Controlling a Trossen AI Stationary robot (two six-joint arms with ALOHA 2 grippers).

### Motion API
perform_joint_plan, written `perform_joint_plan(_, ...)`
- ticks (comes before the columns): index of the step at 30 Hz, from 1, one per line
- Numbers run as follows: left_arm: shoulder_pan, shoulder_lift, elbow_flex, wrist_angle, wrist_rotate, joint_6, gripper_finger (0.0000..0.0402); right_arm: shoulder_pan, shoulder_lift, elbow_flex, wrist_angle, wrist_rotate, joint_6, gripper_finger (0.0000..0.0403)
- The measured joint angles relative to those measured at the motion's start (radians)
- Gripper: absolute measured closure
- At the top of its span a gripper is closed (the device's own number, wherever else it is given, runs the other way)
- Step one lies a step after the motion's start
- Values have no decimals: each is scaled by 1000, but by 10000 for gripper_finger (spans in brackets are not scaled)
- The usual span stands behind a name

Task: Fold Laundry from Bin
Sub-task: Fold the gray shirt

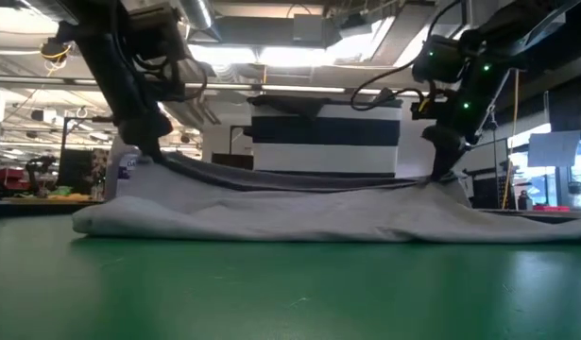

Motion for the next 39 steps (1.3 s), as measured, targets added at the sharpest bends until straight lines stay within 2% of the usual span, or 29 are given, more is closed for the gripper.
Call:
perform_joint_plan(4,26,0,47,-5,26,54,392,-2,-8,75,-59,8,4,398)
perform_joint_plan(8,50,-16,81,18,-2,62,392,-2,-12,147,-86,23,4,398)
perform_joint_plan(12,121,-12,59,19,-3,59,392,-43,14,139,-68,61,-1,398)
perform_joint_plan(17,190,-10,14,69,26,57,392,-105,84,130,-48,28,-1,398)
perform_joint_plan(22,230,-10,9,88,95,73,386,-135,141,130,45,40,-1,396)
perform_joint_plan(25,244,-10,9,88,111,94,364,-155,166,130,81,35,17,371)
perform_joint_plan(28,256,-10,13,80,132,96,332,-177,178,130,79,35,23,318)
perform_joint_plan(31,266,-10,55,50,217,95,297,-186,178,150,42,36,21,262)
perform_joint_plan(35,257,-15,149,46,388,81,262,-190,177,260,-131,17,-55,205)
perform_joint_plan(37,239,-15,190,59,516,73,251,-189,177,318,-243,-56,-113,187)
perform_joint_plan(39,209,-16,197,105,635,47,244,-189,161,343,-288,-216,-136,176)
